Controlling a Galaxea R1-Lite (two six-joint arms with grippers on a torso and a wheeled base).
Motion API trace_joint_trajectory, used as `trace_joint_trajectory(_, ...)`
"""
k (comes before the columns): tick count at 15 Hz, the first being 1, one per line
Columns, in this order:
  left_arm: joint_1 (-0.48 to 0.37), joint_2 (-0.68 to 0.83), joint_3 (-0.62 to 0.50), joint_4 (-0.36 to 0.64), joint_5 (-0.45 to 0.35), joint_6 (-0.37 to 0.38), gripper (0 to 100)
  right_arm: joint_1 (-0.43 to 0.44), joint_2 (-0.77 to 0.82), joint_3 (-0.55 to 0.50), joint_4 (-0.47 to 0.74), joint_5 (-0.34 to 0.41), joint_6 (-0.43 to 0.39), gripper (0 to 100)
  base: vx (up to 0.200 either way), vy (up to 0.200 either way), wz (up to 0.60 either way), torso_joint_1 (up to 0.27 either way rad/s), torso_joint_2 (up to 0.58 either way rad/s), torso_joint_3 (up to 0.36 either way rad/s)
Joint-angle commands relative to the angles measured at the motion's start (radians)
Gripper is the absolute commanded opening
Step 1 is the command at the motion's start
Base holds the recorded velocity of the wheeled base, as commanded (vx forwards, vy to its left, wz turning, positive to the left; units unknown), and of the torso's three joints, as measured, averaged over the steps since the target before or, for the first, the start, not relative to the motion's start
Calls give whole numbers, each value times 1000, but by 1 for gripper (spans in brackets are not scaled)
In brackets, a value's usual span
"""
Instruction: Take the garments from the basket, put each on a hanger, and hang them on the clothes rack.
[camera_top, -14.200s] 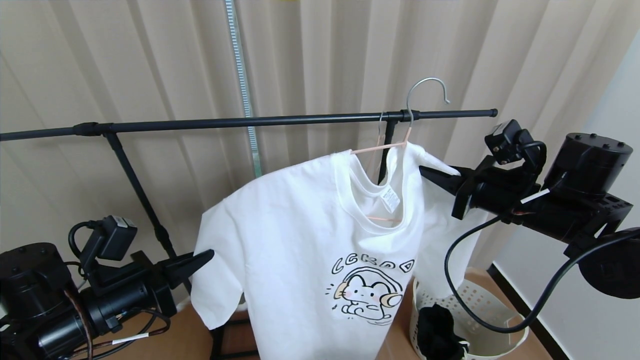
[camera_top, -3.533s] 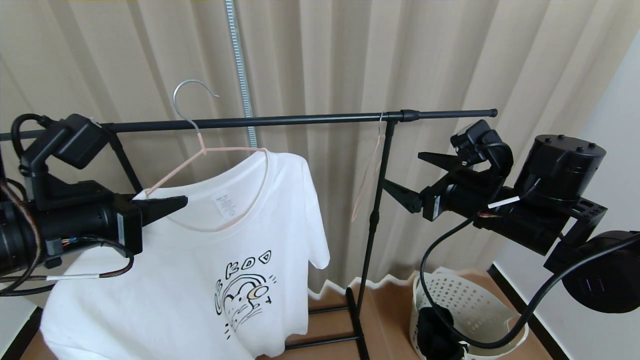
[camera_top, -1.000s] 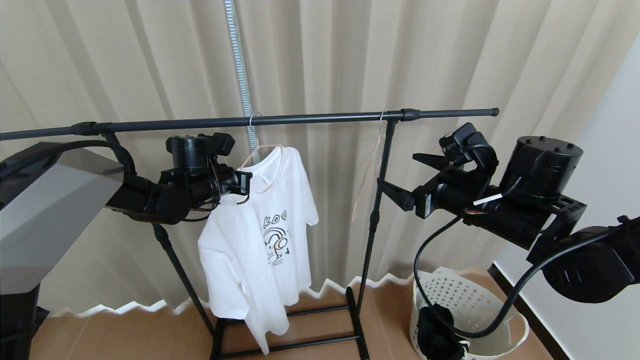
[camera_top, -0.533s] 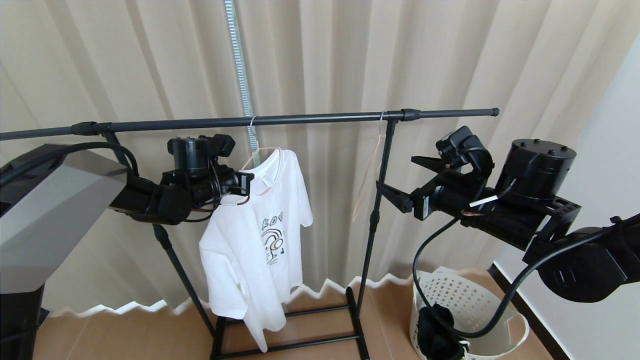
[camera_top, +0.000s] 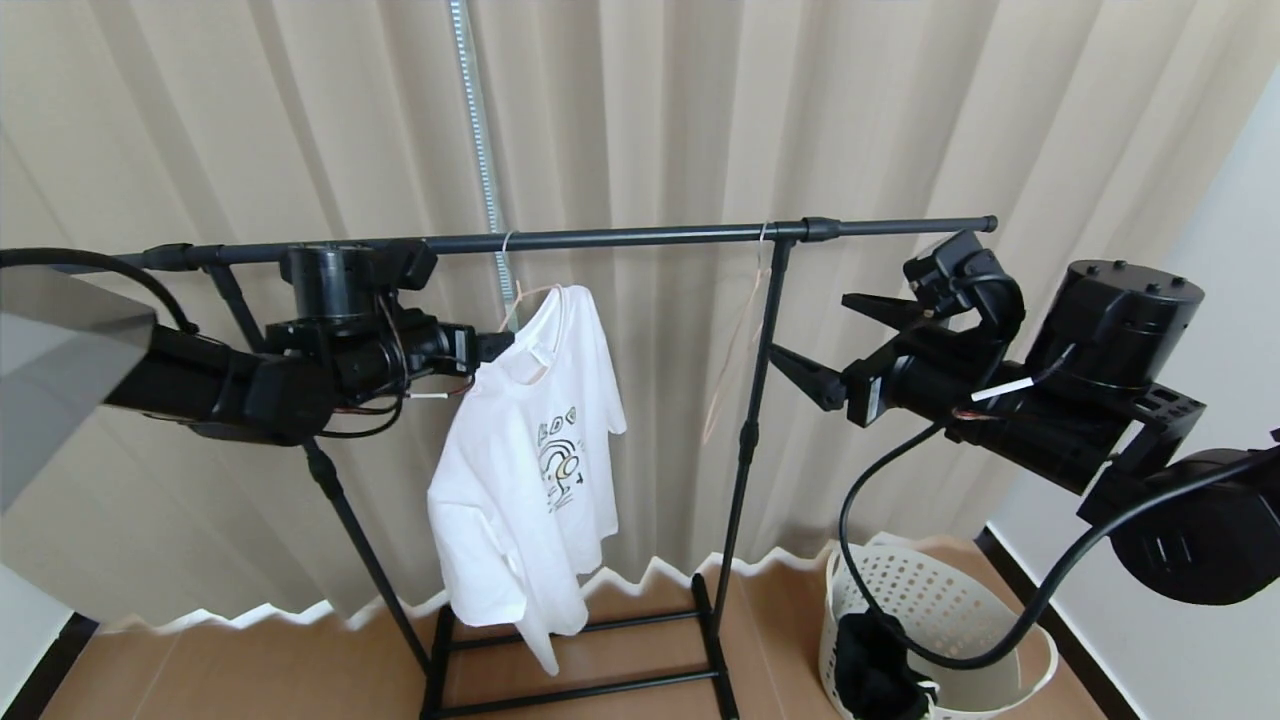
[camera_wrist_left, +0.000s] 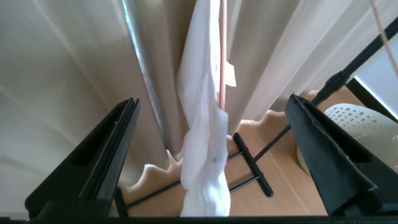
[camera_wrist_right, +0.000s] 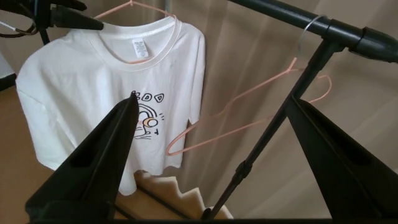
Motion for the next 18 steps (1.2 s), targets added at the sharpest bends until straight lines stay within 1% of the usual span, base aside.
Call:
trace_joint_trajectory(1,1,-360,266,2,1,-17,100,-1,-84,40,1,1,1,100,0,0,0,0,0,0)
trace_joint_trajectory(4,1,-705,554,4,-2,-14,100,-1,-160,86,3,1,2,100,0,0,0,0,0,0)
trace_joint_trajectory(5,0,-764,595,5,-4,-11,100,-2,-182,99,1,0,2,100,0,0,0,0,0,0)
trace_joint_trajectory(6,1,-901,681,51,-5,-9,100,-16,-246,119,9,0,4,100,0,0,0,0,0,0)
trace_joint_trajectory(7,0,-982,723,108,-7,-7,100,-33,-282,144,10,-3,4,100,0,0,0,0,0,0)
trace_joint_trajectory(8,0,-982,723,108,-7,-7,100,-33,-282,144,10,-3,4,100,0,0,0,0,0,0)
trace_joint_trajectory(9,1,-1099,787,198,-34,-7,100,-39,-381,245,33,-8,4,100,0,0,0,0,0,0)
trace_joint_trajectory(10,1,-1140,822,209,-64,-7,100,-39,-447,293,69,-22,2,100,0,0,0,0,0,0)
trace_joint_trajectory(11,1,-1173,859,209,-96,-7,100,-37,-524,328,124,-60,2,100,0,0,0,0,0,0)
trace_joint_trajectory(12,1,-1205,894,209,-110,-7,100,-34,-598,352,193,-92,2,100,0,0,0,0,0,0)
trace_joint_trajectory(13,1,-1232,930,209,-110,-7,100,-33,-659,375,254,-111,2,100,0,0,0,0,0,0)
trace_joint_trajectory(14,1,-1283,990,209,-110,-7,100,-33,-757,409,345,-127,2,100,0,0,0,0,0,0)
trace_joint_trajectory(16,0,-1390,1100,209,-110,-7,100,-33,-911,475,486,-141,4,100,0,0,0,0,0,0)
trace_joint_trajectory(17,0,-1464,1171,208,-110,-7,100,-33,-1001,527,569,-146,4,100,0,0,0,0,0,0)
trace_joint_trajectory(18,0,-1507,1200,209,-110,-7,100,-34,-1050,555,610,-146,4,100,0,0,0,0,0,0)
